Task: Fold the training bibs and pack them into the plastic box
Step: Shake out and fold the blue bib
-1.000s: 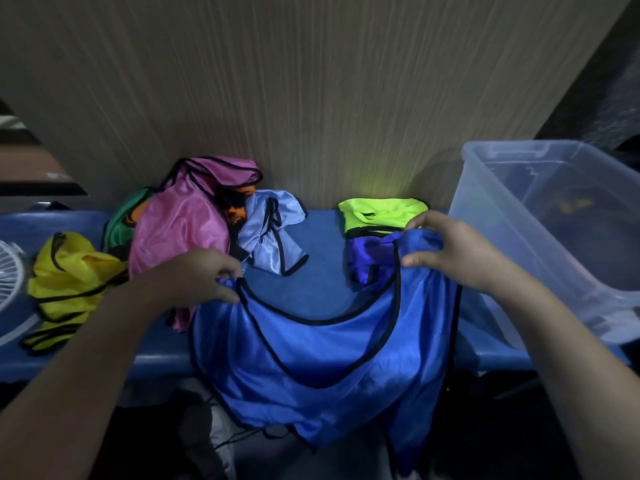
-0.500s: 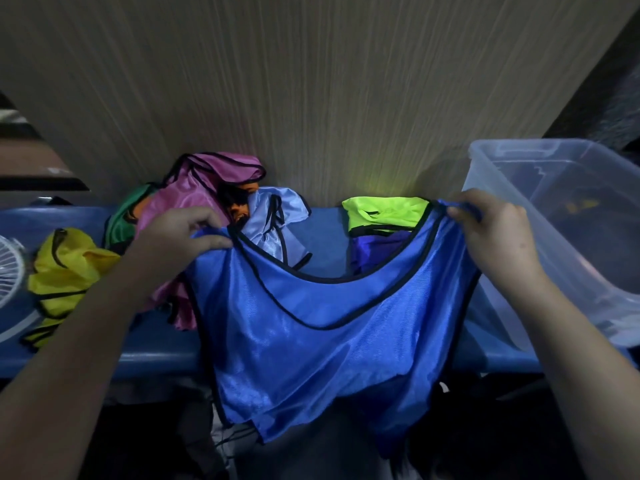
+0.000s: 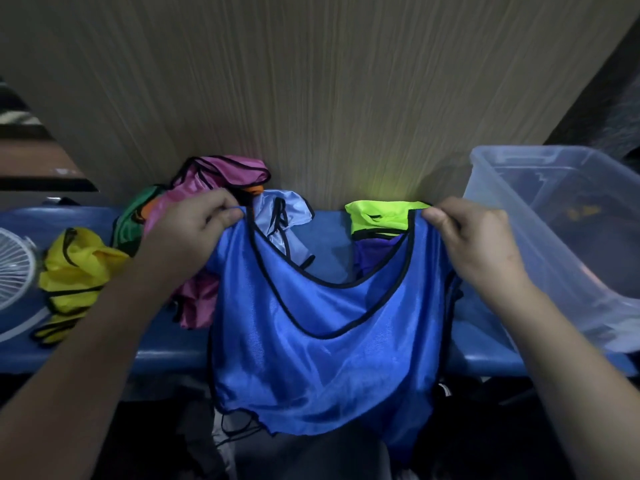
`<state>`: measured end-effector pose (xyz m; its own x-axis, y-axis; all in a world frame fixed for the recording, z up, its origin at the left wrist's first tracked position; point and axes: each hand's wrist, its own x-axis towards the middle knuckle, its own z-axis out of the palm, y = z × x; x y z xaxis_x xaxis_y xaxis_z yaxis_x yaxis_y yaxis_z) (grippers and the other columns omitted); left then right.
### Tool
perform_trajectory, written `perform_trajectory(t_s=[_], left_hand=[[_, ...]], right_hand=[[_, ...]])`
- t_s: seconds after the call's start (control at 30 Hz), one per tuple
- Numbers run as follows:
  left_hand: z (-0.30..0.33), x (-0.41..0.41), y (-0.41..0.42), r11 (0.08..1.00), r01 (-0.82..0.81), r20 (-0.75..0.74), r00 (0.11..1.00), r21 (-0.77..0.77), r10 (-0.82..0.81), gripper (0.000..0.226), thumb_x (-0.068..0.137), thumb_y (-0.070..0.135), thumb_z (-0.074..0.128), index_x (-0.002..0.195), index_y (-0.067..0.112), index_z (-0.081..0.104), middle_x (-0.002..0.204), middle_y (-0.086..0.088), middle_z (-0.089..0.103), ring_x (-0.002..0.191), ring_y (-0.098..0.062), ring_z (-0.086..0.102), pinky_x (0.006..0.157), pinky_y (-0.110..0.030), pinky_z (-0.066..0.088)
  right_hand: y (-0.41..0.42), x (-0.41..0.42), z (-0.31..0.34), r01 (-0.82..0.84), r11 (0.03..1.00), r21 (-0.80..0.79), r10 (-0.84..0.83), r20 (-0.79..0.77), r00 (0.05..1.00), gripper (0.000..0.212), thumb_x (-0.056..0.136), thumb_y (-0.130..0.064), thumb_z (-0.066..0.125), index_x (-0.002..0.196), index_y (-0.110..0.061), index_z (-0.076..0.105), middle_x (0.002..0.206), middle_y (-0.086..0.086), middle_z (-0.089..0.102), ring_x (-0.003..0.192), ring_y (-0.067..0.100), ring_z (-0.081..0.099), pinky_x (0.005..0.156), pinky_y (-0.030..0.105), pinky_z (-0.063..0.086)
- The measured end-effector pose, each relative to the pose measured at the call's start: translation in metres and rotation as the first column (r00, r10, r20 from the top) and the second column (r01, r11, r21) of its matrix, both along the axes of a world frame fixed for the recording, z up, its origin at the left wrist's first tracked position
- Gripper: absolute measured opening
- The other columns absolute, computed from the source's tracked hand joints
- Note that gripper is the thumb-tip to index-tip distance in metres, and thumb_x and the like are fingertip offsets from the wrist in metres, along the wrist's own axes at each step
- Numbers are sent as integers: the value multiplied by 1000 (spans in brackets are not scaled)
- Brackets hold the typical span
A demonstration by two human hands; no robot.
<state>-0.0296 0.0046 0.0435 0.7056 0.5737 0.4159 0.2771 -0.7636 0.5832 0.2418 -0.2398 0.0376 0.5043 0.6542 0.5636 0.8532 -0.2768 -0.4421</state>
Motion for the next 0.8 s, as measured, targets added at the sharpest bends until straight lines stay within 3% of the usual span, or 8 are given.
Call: perform_trajectory(t_s=[0.1,0.17,0.27,0.37,0.47,0.57,0.67,0.8], left_hand=[[6,13,-15,1000,19,-46,999,-12,-19,15,101,28,54,87,24,55,62,-10,49,52,-12,40,51,-26,30],[14,18,-22,1000,10,-136,991,2,-10,18,98,44,50,92,27,54,63,-10,54,53,-17,48,54,-32,37],[33,15,-30,1000,-28,-328,944,-9,24,41,76,65,66,104,38,51,87,3,65,81,-19,61,69,-38,46],[54,7,-38,1000,12,-448,894,27,1,66,66,53,86,117,36,48,103,13,60,97,-13,57,76,-34,42],[79,-6,-44,986,20,-392,919,168,48,46,81,39,80,113,31,48,94,16,56,93,-12,53,71,-32,36],[107,-22,-53,961,18,-266,962,276,59,32,82,35,79,100,25,55,84,10,60,84,-15,56,66,-34,37],[128,-37,-63,950,-18,-161,984,312,71,22,83,35,76,88,28,56,70,11,59,71,-13,58,64,-38,45],[148,-50,-80,938,-99,-58,991,334,125,20,86,40,72,78,27,60,60,9,60,61,-7,58,59,-39,47]], right_hand=[[6,-9,3,-78,997,14,79,-140,987,22,95,-29,66,79,-14,67,53,-11,50,60,11,44,57,24,32],[7,-13,9,-133,991,-19,126,-205,971,20,91,-32,69,77,-18,66,59,-13,58,63,9,50,58,18,36],[5,-15,21,-172,983,-58,149,-280,948,26,85,-46,70,76,-22,63,67,4,61,69,22,53,66,35,43],[-7,-15,40,-209,971,-117,163,-316,935,41,67,-66,67,77,-27,59,74,14,62,73,29,53,64,37,42],[-26,-13,66,-256,926,-279,157,-332,930,33,70,-45,84,84,-32,57,86,5,67,85,22,60,79,38,46],[-49,-12,90,-240,924,-297,171,-239,956,29,81,-17,81,87,-33,57,96,-9,69,97,10,62,81,23,43],[-68,-25,110,-163,970,-179,138,-145,980,23,87,-19,75,81,-31,56,84,-12,68,89,9,62,76,22,44],[-87,-42,126,-71,993,-94,66,-56,996,13,95,-28,65,83,-26,60,74,-9,67,81,17,61,74,42,49]])
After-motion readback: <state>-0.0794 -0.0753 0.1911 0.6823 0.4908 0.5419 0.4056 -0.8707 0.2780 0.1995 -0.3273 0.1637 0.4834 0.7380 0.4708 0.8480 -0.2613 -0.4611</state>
